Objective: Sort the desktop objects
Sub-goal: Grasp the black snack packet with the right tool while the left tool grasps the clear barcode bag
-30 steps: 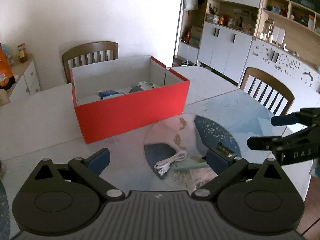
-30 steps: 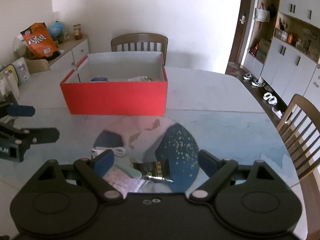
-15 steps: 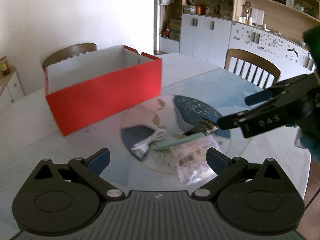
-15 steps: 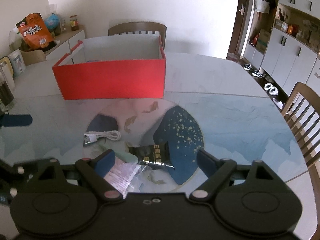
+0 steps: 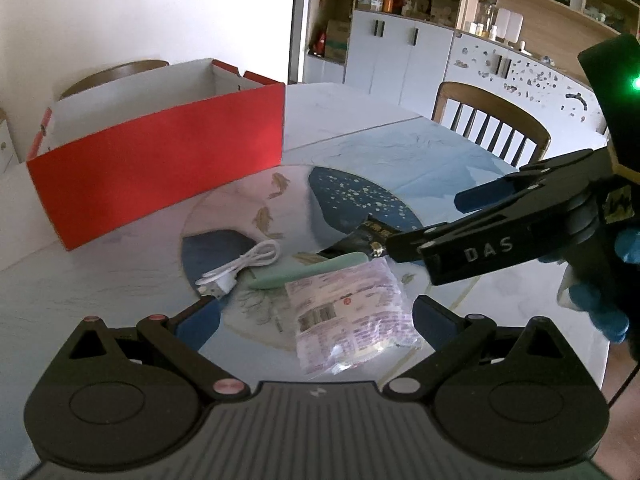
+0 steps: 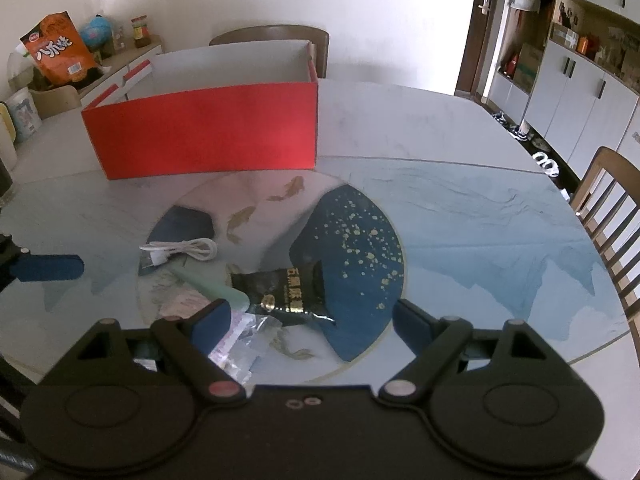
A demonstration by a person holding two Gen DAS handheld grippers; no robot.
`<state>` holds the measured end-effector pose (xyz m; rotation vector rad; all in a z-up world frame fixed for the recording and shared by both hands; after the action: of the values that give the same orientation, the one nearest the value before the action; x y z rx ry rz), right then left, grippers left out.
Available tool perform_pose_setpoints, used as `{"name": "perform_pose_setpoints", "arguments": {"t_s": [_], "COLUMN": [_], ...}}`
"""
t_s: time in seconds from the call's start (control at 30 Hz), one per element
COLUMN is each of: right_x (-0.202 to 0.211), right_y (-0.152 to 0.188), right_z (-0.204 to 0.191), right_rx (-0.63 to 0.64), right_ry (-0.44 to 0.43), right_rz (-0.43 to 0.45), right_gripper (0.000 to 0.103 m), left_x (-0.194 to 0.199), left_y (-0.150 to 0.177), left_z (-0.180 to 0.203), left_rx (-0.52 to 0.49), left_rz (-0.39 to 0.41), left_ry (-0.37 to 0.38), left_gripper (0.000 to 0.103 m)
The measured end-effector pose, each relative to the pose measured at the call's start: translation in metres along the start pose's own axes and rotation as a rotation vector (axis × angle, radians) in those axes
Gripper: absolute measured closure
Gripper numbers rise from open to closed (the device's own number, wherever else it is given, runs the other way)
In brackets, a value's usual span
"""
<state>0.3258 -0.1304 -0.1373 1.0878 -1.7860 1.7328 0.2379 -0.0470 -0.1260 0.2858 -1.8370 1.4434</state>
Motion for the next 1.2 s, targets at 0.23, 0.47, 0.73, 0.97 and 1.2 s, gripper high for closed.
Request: {"name": "perform_pose_setpoints", "arguments": {"t_s": [0.23, 0.47, 0.73, 0.97, 1.2], "right_x": [-0.015, -0.031, -0.052, -0.065, -0.065], "right_y": [-0.003, -0.010, -0.012, -0.006, -0.005], "right_z": [0.006, 0.003, -0.007, -0.014, -0.007], "right_rx": [-0.013, -0.036, -0.043, -0.010, -0.021], "right_ry": [-0.005, -0.034, -0.048, -0.043, -0.041], "right_rz": [-0.004, -0.015, -0.045, -0.085, -0.080], "right_gripper": [0.015, 0.015, 0.016, 0.022, 0.036], "left_x": [-0.021, -0.034, -0.041, -0.047, -0.054], "left_y": [0.000, 0.005, 0.007, 0.009, 0.016], "left_z": [0.008, 0.011, 0.010, 0.009, 0.010], "left_rx": [0.001, 0.007, 0.020, 0.037, 0.057], "left_rz": [-0.035, -0.066, -0.073, -0.078, -0.088], "left_ry": [-0.010, -0.011, 0.003, 0.020, 0.043], "left_gripper": [0.000, 0.000, 0.000, 0.000, 0.004]}}
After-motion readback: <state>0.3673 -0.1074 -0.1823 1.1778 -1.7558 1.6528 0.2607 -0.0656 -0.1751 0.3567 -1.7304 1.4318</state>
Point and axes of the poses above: each gripper's, at about its wrist camera, not at the fingertips, and x roughly against the way its jaws point, z to its right, y to its underside, the point moved 5 cm from there along -x, roughly the way its jaws point, and after that the axes turned 12 degrees about -x, right-handed, at the moved point
